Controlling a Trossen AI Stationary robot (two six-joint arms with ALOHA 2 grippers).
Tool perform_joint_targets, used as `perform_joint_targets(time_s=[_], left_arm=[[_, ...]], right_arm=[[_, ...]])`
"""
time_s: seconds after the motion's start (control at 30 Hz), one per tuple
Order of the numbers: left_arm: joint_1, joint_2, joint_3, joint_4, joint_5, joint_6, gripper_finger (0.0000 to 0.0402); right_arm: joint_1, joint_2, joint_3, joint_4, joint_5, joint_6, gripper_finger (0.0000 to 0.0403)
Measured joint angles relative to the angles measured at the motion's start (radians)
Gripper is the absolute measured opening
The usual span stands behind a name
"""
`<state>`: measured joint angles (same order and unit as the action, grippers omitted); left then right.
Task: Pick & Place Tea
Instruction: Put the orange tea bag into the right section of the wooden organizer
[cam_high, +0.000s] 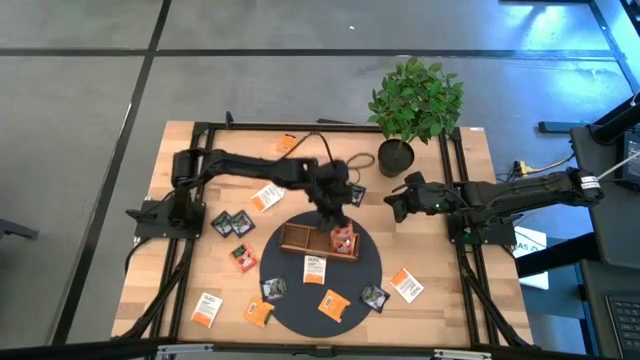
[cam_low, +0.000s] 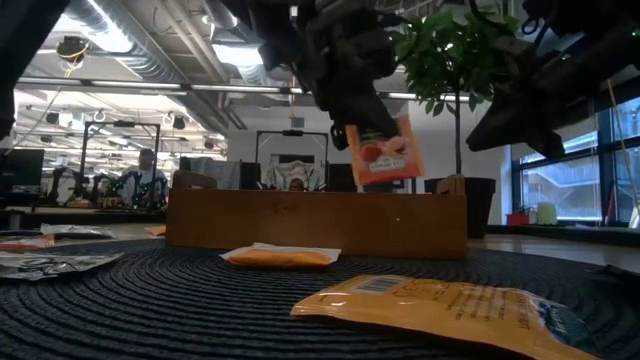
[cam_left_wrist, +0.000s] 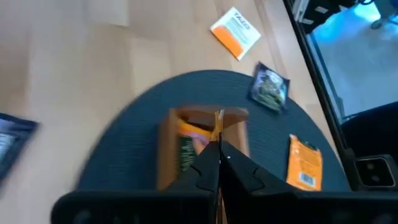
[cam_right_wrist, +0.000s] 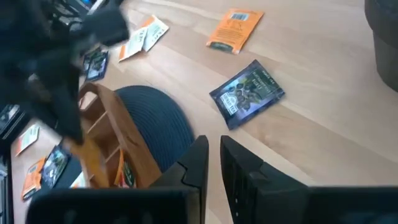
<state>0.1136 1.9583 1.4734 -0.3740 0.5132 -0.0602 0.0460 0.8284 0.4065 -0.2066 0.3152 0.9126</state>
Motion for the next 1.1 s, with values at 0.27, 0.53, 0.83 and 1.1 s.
perform_joint_targets(time_s=[0.27, 0.53, 0.83, 1.1], left_arm=[[-0.049, 0.0, 0.003, 0.003, -0.093, -0.068, 0.0002], [-0.048, 0.068, 0.154, -0.124, -0.093, -0.053, 0.0002], [-0.053, 0.079, 0.186, -0.177, -0.133, -0.031, 0.0002], [-0.069, 0.121, 0.186, -0.191, -0.136, 0.013, 0.0002]], right_arm=[[0.0, 0.011, -0.001, -0.01, 0.005, -0.01, 0.0046], [0.0, 0.033, -0.001, -0.038, 0.005, -0.05, 0.0046], [0.0, 0.055, -0.001, -0.051, -0.002, -0.05, 0.0046], [0.0, 0.061, -0.001, -0.046, -0.002, -0.05, 0.0046]])
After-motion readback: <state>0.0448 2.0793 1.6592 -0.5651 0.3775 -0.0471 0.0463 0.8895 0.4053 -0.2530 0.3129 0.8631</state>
